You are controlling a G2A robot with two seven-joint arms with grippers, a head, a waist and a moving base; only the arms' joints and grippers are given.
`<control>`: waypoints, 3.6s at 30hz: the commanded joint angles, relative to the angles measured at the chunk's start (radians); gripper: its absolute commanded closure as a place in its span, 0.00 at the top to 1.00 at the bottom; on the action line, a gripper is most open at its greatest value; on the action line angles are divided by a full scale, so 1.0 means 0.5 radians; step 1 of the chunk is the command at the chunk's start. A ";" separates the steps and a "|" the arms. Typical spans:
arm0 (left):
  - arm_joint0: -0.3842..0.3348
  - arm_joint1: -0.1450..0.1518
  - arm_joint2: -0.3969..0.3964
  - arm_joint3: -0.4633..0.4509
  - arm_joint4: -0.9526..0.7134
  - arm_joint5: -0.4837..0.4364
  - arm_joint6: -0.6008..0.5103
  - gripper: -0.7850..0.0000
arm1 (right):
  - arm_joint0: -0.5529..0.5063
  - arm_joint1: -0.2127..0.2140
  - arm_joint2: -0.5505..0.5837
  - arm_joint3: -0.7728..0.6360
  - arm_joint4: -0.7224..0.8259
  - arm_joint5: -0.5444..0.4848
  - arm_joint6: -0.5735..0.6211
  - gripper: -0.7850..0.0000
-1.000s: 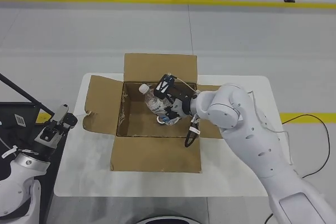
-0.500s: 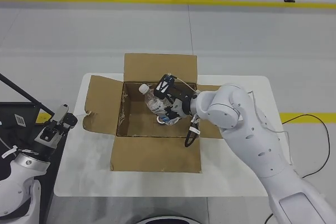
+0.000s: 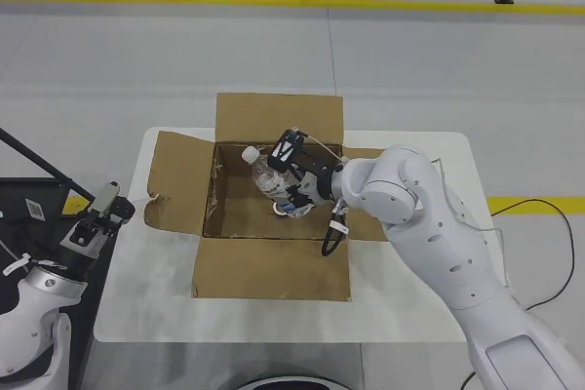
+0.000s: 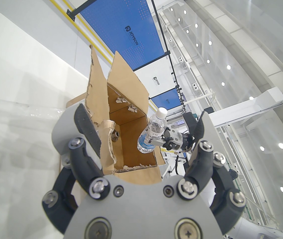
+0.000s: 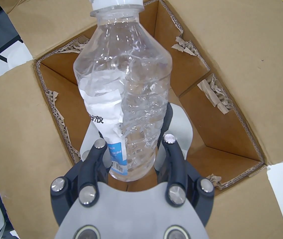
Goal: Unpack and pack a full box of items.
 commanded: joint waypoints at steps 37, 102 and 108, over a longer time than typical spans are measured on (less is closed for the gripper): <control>0.111 -0.015 0.120 0.114 0.064 -0.117 0.040 1.00 | 0.000 0.000 -0.001 0.000 0.000 0.000 0.000 1.00; 0.238 -0.055 0.344 0.193 0.174 -0.534 0.584 0.00 | 0.352 -0.245 -0.642 0.642 0.069 -0.136 0.200 0.97; 0.238 -0.055 0.349 0.191 0.186 -0.535 0.590 0.00 | 0.355 -0.251 -0.621 0.641 0.097 -0.175 0.162 1.00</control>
